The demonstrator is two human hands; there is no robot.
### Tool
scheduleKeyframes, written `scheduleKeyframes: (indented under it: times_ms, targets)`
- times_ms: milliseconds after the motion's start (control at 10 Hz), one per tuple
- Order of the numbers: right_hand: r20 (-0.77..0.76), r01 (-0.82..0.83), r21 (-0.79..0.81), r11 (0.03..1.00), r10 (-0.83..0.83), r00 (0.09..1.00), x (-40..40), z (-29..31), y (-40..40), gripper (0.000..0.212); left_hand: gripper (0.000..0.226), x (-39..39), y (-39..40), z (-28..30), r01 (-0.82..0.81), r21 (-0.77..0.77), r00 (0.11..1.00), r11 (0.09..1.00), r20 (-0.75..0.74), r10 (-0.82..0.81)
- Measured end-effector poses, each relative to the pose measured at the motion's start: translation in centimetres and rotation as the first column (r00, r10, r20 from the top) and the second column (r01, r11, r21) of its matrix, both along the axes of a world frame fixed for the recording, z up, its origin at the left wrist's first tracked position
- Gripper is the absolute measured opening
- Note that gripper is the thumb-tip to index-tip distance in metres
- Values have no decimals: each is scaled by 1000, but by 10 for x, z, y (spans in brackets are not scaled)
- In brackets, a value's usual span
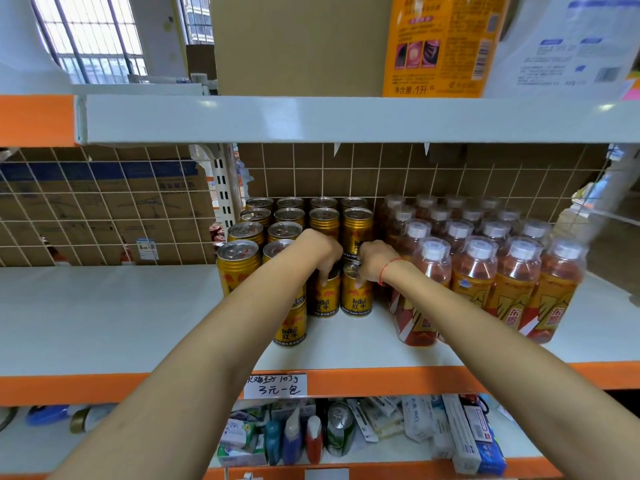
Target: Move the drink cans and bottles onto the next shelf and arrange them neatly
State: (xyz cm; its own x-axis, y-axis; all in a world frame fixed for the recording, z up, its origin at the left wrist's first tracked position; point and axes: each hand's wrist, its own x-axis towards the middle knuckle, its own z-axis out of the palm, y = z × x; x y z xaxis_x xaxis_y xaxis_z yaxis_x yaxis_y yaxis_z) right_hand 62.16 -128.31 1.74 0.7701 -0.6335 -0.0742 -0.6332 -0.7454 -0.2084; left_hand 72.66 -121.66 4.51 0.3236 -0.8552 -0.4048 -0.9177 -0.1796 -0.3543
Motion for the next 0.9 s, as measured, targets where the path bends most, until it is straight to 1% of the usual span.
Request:
scheduleKeyframes:
  times_ms: [200,300,400,500,600,700,800,900]
  targets:
    - [-14,-4,-12,1000,4,1000,-1,-2,1,59,63,-4,3,2,-4,-8,1000,1000,-4,4]
    - [-28,-19,-26,999,18,999,-2,-2,4,57,59,-9,7,3,-5,-17,1000,1000,-9,4]
    - [-31,-39,-15,999,38,999,-3,-3,5,55,50,-15,11,1,16,-33,1000,999,10,-16]
    - [-33,-48,7,999,49,998,-8,-3,8,45,47,-23,15,1,22,-56,1000,998,-6,-23]
    - [-22,-71,-5,997,71,997,-15,-6,11,38,49,-33,21,0,32,-77,998,997,-42,-35]
    - [5,-68,-6,998,68,998,-24,-6,17,35,46,-42,29,-4,34,-87,997,996,-62,-40]
    - [92,-70,-37,997,73,993,-33,3,27,28,34,-52,40,-3,11,-222,998,975,-52,-23]
    - [217,-97,-77,992,111,970,-44,9,33,25,29,-64,56,-3,-2,-387,999,922,-48,-19]
